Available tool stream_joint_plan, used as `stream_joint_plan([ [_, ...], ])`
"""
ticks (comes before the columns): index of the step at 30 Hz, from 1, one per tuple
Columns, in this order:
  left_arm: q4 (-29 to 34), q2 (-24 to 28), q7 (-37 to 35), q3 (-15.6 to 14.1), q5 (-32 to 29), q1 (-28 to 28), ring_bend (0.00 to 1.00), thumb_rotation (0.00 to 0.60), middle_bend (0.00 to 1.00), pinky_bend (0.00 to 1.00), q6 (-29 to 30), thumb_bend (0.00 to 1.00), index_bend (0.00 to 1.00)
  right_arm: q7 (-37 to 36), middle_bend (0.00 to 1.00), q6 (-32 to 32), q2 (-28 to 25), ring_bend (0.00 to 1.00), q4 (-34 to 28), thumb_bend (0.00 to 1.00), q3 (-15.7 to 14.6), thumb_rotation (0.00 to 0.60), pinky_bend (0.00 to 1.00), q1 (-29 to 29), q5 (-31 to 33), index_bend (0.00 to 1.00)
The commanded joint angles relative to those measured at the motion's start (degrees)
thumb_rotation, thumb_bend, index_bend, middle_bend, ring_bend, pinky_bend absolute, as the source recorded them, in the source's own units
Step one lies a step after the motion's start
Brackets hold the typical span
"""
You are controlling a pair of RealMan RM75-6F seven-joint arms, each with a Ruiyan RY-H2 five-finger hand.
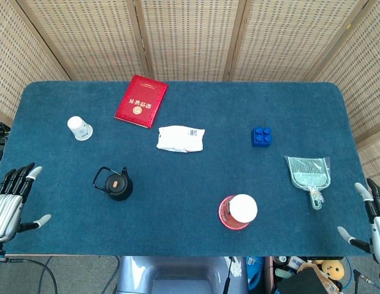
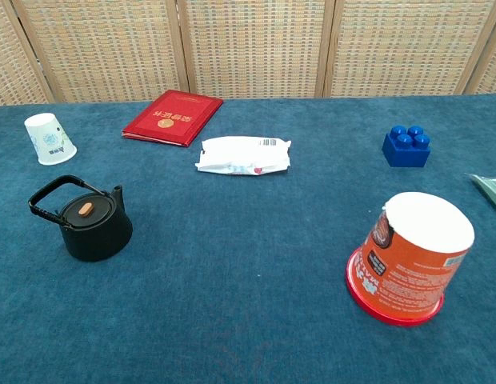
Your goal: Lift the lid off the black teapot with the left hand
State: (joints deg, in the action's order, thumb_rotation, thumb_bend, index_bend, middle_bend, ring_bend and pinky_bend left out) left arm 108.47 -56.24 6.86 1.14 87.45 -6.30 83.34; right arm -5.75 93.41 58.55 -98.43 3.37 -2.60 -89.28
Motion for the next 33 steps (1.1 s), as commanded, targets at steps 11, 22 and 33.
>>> stream_joint_plan([
  [11, -1.69, -1.66, -0.19, 0.6, 0.81, -2.15, 0.0, 0.6, 0.0, 0.0, -2.39, 0.11, 0.0, -1.1, 0.0, -0.06, -0.4, 0.0, -0.08, 0.0, 0.26, 0.6, 0.0, -0.07, 0.57, 0.0],
  [22, -9.01, -12.44, 2.12, 4.38, 4.26, -13.93, 0.0, 0.6, 0.0, 0.0, -13.0, 0.11, 0.0, -2.12, 0.0, -0.7, -0.83, 0.0, 0.04, 0.0, 1.03, 0.6, 0.0, 0.05, 2.42, 0.0],
  [33, -15.75, -23.33, 6.24, 5.54, -0.43, -20.68, 0.0, 0.6, 0.0, 0.0, -20.89, 0.11, 0.0, -4.15, 0.0, -2.59, -1.28, 0.0, 0.95, 0.0, 1.7, 0.6, 0.0, 0.39, 5.07, 0.0],
])
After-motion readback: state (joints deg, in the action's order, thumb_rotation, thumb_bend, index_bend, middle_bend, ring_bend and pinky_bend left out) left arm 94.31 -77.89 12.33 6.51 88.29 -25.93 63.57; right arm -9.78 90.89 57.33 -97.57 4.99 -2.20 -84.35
